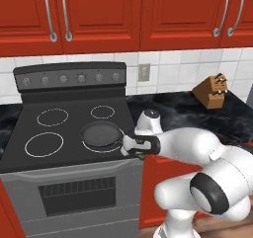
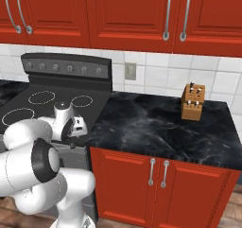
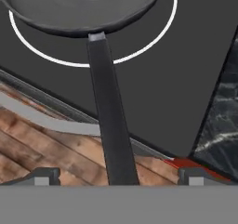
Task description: Move the pot and pan from the stove into the sink.
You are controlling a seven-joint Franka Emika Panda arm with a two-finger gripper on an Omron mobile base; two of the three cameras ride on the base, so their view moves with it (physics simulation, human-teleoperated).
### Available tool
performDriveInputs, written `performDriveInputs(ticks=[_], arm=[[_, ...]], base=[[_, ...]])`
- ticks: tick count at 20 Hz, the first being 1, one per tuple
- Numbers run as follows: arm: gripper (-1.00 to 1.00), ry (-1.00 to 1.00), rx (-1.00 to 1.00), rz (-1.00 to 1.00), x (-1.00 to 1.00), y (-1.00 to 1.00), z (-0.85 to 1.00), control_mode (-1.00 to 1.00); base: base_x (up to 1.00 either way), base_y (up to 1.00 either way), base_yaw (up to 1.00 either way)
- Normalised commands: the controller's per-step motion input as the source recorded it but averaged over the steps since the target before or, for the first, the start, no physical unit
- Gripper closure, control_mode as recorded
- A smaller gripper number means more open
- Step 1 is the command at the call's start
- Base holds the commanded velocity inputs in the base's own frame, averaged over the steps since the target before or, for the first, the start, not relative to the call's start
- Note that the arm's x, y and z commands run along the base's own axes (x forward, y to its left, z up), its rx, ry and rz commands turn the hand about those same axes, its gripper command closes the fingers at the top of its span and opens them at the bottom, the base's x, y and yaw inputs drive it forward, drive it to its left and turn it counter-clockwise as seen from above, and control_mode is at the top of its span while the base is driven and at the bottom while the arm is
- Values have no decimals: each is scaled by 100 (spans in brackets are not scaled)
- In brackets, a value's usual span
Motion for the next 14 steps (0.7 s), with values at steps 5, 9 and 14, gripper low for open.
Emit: performDriveInputs(ticks=[5, 9, 14], arm=[[-100, 0, 0, 0, 27, 20, -30, -100], [-100, 0, 0, 0, 24, 11, -29, -100], [-100, 0, 0, 0, 20, 1, -30, -100]], base=[[0, 0, 0], [0, 0, 0], [0, 0, 0]])
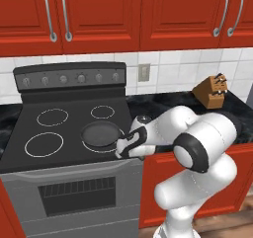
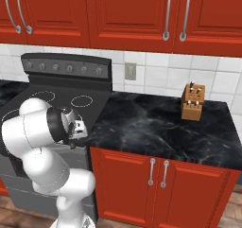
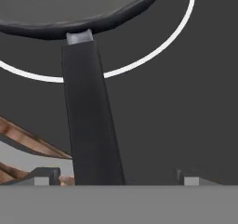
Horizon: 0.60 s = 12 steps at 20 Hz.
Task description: Move the pot and pan from the stove into the sink.
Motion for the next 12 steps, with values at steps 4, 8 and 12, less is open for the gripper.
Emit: performDriveInputs(ticks=[4, 8, 12], arm=[[-100, 0, 0, 0, 8, 0, -17, -100], [100, 0, 0, 0, 0, 0, -1, -100], [100, 0, 0, 0, 0, 0, 1, -100]], base=[[0, 0, 0], [0, 0, 0], [0, 0, 0]])
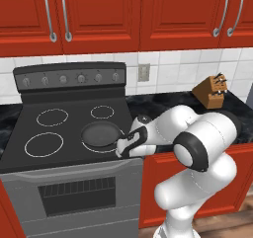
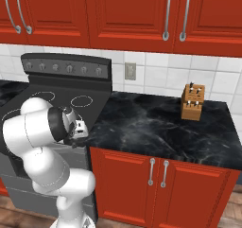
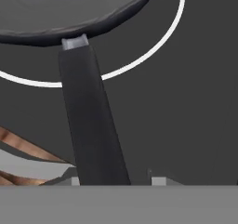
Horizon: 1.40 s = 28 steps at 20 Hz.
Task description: Move the pot and pan from the stove into the sink.
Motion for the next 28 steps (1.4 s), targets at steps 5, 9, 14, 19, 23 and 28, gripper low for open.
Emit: performDriveInputs(ticks=[5, 9, 14, 19, 23, 28], arm=[[100, 0, 1, 0, 0, 0, 25, -100], [100, 0, 0, 0, 0, 0, 56, -100], [100, 1, 0, 2, -17, 0, 74, -100], [100, 5, 0, 3, -40, 0, 70, -100], [100, 2, 0, 6, -63, 0, 58, -100], [100, 0, -1, 7, -84, 0, 42, -100]], base=[[0, 0, 0], [0, 0, 0], [0, 0, 0], [0, 0, 0], [0, 0, 0], [0, 0, 0]])
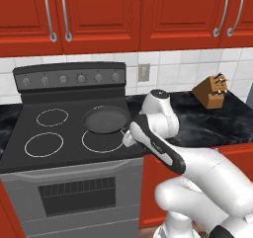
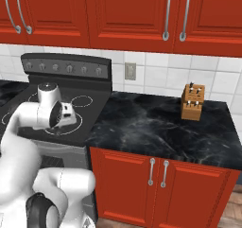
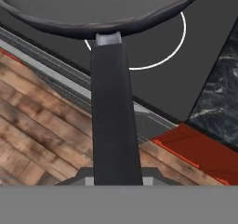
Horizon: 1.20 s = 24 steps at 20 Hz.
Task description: Move the pot and pan from the stove into the sink.
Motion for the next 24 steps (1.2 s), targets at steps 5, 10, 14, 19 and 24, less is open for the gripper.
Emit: performDriveInputs(ticks=[5, 10, 14, 19, 24], arm=[[100, 0, -2, 7, -94, -2, 24, -100], [100, 0, -1, 9, -100, -7, 16, -100], [100, -14, 0, 12, -90, -14, 18, -100], [100, -26, 1, 7, -43, -6, 16, -100], [100, -1, 0, 1, 0, 1, 0, -100]], base=[[0, 0, 0], [0, 0, 0], [0, 0, 0], [0, 0, 0], [0, 0, 0]])
